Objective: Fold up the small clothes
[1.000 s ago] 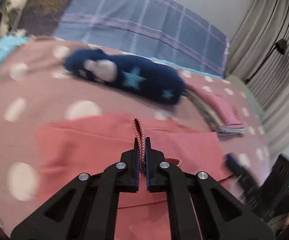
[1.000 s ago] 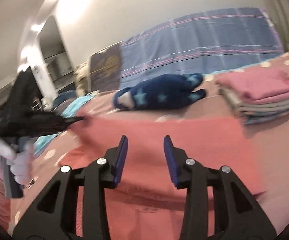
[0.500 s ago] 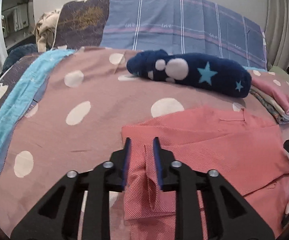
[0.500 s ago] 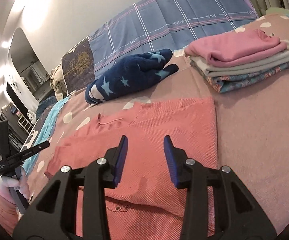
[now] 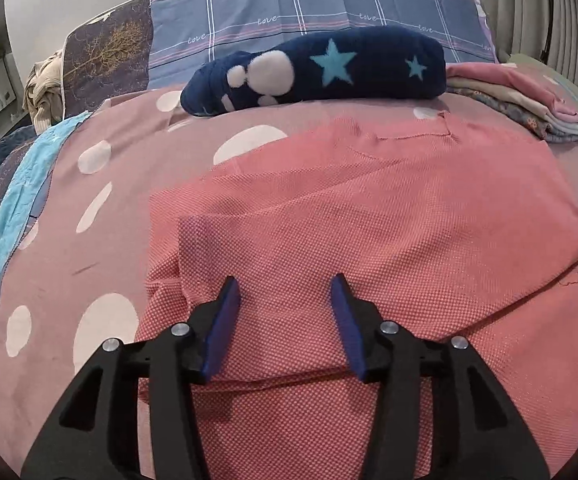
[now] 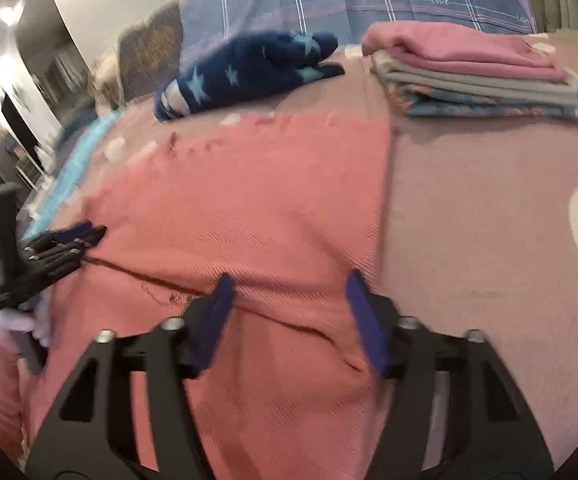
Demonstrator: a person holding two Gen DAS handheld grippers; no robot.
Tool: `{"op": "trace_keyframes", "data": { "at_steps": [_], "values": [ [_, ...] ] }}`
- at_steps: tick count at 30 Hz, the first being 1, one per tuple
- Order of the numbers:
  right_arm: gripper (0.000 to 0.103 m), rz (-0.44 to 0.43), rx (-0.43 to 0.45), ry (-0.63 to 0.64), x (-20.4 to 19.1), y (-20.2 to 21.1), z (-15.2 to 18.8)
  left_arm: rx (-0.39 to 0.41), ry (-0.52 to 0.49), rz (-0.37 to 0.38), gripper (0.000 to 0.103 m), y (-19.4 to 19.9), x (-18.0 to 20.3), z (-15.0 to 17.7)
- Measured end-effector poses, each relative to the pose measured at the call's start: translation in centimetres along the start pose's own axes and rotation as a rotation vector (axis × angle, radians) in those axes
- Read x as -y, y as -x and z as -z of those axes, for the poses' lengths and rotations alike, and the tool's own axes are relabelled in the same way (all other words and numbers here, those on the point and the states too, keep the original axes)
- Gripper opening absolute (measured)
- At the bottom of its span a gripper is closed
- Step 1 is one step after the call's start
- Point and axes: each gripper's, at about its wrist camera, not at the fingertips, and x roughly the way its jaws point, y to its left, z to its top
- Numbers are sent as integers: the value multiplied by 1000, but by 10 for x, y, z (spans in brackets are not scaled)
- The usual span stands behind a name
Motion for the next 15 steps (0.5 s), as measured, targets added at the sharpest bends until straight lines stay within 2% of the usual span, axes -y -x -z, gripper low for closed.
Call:
{"op": "trace_keyframes", "data": {
  "at_steps": [1,4,5,8,11,12,15],
  "values": [
    [56,-16,14,-33,6,9,-1,2,16,15,50,3,-4,-1],
    [56,23,85,-84,23,36,-10,31,75,65,51,15,-23,-4],
    [56,47,95,-83,30,42,-17,50,91,58,52,20,-31,-6],
    [57,63,70,-122,55,35,-39,87,191,27,59,27,-72,-16],
    [53,33,45,-184,75,16,-57,45,338,47,59,9,-122,-25],
    [53,8,37,-193,77,7,-64,36,368,62,59,2,-131,-27],
    [53,-13,1,-199,76,-19,-79,-28,434,213,59,-26,-148,-30]
  ]
}}
